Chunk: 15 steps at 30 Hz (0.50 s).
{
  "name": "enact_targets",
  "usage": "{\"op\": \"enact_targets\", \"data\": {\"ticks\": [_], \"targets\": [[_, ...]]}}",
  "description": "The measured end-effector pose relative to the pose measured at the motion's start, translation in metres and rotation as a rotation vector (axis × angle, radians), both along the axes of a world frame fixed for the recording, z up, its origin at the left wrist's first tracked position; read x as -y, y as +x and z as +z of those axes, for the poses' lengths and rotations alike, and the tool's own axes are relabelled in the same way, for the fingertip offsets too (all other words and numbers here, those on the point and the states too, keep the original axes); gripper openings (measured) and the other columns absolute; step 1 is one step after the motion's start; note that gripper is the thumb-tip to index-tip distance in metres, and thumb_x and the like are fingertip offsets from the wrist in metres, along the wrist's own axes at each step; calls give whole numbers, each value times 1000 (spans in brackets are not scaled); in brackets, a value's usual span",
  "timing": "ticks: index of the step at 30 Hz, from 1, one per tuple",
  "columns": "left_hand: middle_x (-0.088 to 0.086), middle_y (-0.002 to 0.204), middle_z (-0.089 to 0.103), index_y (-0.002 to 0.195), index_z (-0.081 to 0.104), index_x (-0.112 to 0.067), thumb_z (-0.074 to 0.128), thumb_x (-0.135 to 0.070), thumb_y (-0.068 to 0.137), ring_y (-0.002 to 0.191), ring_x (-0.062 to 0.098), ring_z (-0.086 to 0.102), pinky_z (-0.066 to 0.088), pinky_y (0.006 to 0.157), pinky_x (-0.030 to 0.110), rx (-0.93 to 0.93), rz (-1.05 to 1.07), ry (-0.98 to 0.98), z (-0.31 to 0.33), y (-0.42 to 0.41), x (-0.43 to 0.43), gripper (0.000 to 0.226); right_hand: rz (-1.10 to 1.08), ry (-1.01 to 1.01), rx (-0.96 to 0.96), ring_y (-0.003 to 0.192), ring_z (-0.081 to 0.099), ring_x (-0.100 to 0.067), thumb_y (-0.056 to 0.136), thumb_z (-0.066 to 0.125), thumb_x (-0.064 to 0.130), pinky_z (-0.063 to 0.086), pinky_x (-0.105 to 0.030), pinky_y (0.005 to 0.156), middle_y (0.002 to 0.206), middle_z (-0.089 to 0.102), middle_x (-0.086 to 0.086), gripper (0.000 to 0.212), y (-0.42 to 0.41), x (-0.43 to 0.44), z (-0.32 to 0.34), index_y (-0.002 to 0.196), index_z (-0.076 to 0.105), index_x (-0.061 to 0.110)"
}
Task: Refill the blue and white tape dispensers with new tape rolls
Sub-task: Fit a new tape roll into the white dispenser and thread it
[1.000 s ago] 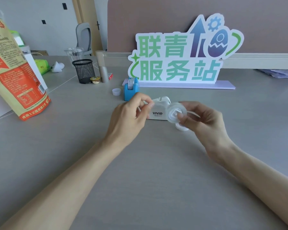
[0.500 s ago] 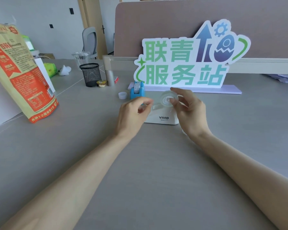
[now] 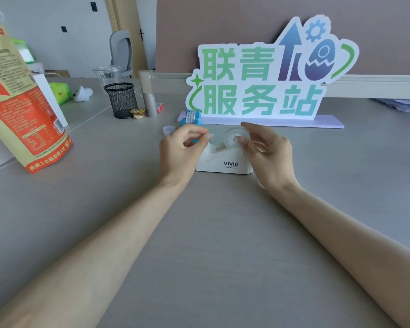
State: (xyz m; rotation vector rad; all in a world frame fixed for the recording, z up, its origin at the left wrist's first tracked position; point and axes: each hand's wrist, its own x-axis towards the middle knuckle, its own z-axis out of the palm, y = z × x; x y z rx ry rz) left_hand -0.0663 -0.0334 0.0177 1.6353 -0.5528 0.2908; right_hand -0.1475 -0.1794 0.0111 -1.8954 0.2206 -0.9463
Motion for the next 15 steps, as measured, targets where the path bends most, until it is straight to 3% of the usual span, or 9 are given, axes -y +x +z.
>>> {"op": "enact_targets", "data": {"ticks": [7, 15], "targets": [[-18, 77, 68, 95, 69, -18, 70, -16, 83, 69, 2, 58, 39, 63, 6, 40, 7, 29, -2, -1, 0, 12, 27, -31, -15, 97, 66, -16, 86, 66, 17, 51, -39, 94, 97, 74, 5, 9, -2, 1, 2, 87, 67, 26], [-17, 80, 65, 93, 69, -17, 67, -17, 85, 66, -7, 53, 39, 65, 3, 119, 17, 116, -6, 3, 0, 8, 25, -43, -38, 89, 66, -21, 85, 66, 16, 52, -33, 87, 97, 73, 4, 7, -4, 2, 5, 85, 69, 22]]}}
